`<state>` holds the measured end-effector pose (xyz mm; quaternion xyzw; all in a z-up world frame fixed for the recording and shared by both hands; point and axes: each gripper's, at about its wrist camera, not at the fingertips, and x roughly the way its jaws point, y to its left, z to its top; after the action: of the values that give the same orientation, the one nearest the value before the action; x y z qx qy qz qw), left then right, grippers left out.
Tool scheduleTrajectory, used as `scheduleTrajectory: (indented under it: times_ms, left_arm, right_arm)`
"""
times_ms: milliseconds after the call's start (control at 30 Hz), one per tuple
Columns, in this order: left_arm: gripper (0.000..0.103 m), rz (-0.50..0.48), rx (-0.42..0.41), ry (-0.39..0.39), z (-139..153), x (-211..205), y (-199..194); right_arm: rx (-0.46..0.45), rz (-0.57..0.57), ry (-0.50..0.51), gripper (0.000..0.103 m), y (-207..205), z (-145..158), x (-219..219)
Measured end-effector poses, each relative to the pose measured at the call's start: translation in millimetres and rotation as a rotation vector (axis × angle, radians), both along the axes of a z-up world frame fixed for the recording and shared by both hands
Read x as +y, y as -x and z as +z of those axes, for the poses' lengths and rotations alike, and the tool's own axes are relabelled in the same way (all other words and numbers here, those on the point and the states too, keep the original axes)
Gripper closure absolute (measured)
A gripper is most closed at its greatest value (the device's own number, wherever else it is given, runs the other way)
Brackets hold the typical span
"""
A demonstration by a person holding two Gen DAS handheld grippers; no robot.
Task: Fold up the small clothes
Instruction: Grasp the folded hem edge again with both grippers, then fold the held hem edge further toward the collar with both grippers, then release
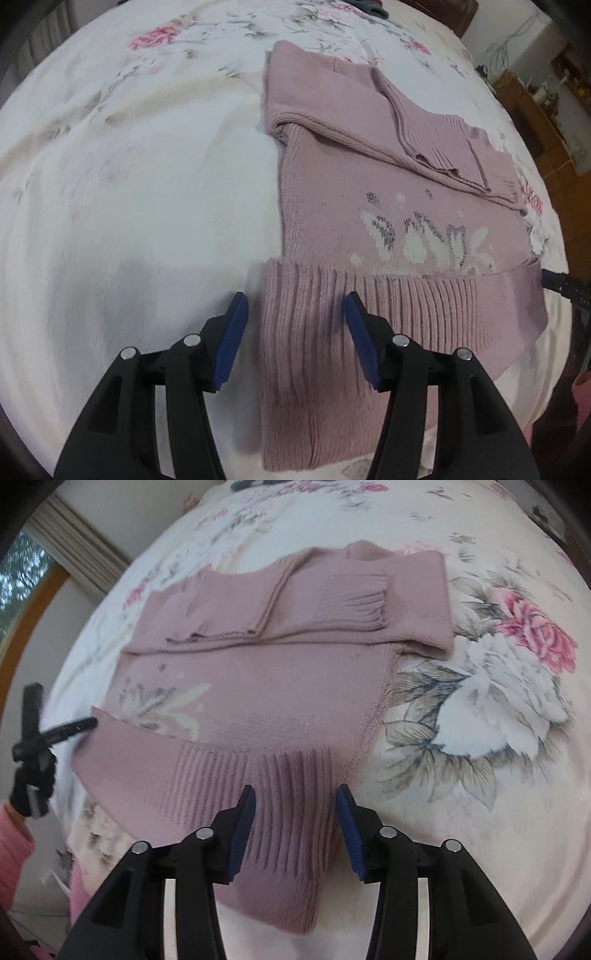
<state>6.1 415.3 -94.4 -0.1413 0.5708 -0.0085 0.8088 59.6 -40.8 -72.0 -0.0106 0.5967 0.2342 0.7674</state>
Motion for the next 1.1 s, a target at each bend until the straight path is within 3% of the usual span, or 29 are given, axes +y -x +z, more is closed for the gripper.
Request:
scheduleTrajectory:
  times_ms: [100,167,233,367,500,667,767,900,967,1067,1100]
  left_arm:
    - [0.056,-0.016,-0.004,-0.015,0,-6,-4]
    - [0.064,-0.026,-0.008,-0.038,1,-10,-5]
    - [0.076,-0.036,-0.018,-0.063,3,-15,-5]
    - [0.086,-0.050,-0.044,-0.079,14,-21,-1]
    - [0.087,-0.076,-0.100,-0.103,31,-28,10]
    - [0.087,-0.072,-0.144,-0.042,44,-30,22]
    - [0.086,-0.068,-0.093,-0.004,26,-28,16]
    - [0.077,-0.058,-0.023,-0.003,-2,-27,6]
    - [0.075,-0.048,-0.026,0.009,-6,-27,6]
    - [0.079,-0.041,-0.033,0.006,-5,-28,5]
    - [0.082,-0.050,-0.040,0.000,-3,-31,7]
  right_arm:
    - [0.006,0.008,0.029,0.057,-6,-10,5]
    - [0.014,0.007,0.028,0.058,-9,-16,7]
    - [0.012,0.011,0.029,0.070,-10,-17,8]
    - [0.004,0.045,0.020,0.092,-5,-13,11]
    - [-0.011,0.072,-0.041,0.092,6,3,9]
    - [0.008,0.063,-0.143,0.092,15,16,2]
    - [0.031,0.056,-0.135,0.092,12,8,3]
    - [0.085,0.023,-0.121,0.082,1,-13,5]
    - [0.096,0.016,-0.099,0.082,-1,-21,5]
    - [0.108,0.012,-0.105,0.082,-1,-27,3]
    - [0.106,0.010,-0.108,0.088,0,-26,2]
